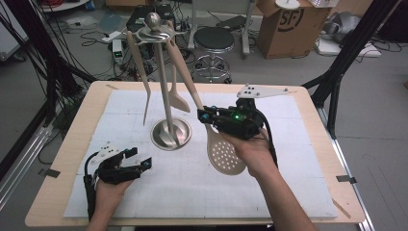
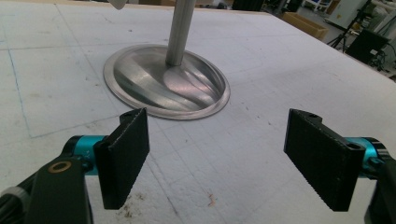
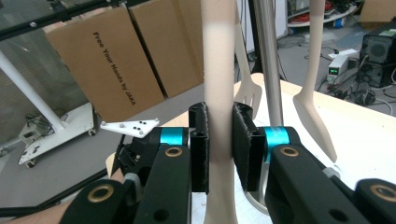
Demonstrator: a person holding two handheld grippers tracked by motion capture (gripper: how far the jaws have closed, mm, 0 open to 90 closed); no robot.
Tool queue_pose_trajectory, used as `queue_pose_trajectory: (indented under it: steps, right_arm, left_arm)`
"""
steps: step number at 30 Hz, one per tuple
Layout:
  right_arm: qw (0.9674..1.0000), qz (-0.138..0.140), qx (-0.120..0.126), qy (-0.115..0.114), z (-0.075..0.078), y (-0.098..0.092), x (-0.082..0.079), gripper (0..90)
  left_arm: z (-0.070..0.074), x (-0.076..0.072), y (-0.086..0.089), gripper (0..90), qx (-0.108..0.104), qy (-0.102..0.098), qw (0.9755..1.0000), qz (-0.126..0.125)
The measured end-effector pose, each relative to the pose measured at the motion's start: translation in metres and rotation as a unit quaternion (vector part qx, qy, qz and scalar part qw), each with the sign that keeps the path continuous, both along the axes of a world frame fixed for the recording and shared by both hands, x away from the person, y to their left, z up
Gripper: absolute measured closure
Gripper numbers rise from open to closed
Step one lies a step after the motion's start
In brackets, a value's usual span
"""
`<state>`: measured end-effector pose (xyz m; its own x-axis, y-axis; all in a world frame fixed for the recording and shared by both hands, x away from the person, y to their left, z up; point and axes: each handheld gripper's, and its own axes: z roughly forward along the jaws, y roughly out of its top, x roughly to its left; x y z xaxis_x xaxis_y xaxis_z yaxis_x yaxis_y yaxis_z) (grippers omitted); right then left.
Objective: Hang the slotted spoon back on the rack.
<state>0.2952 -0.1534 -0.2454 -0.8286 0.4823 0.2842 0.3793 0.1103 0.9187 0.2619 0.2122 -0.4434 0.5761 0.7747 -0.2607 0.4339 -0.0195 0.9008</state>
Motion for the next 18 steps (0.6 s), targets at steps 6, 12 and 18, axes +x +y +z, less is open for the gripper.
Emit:
queue_pose_trajectory:
  steps: [6,12,18]
  right_arm:
    - [0.9999,-0.003,-0.014,0.003,-0.001,0.008,0.006,78.8]
    - [0.9993,-0.007,-0.035,0.009,-0.007,0.016,0.008,78.8]
    - [0.9985,-0.024,-0.047,0.012,-0.01,0.016,0.011,78.2]
  left_arm:
    - [0.0,0.0,0.001,23.0,-0.004,0.002,1.0,0.001]
    - [0.001,-0.001,0.001,23.0,-0.004,-0.001,1.0,0.001]
    - [0.001,-0.001,0.002,23.0,-0.005,0.0,1.0,0.003]
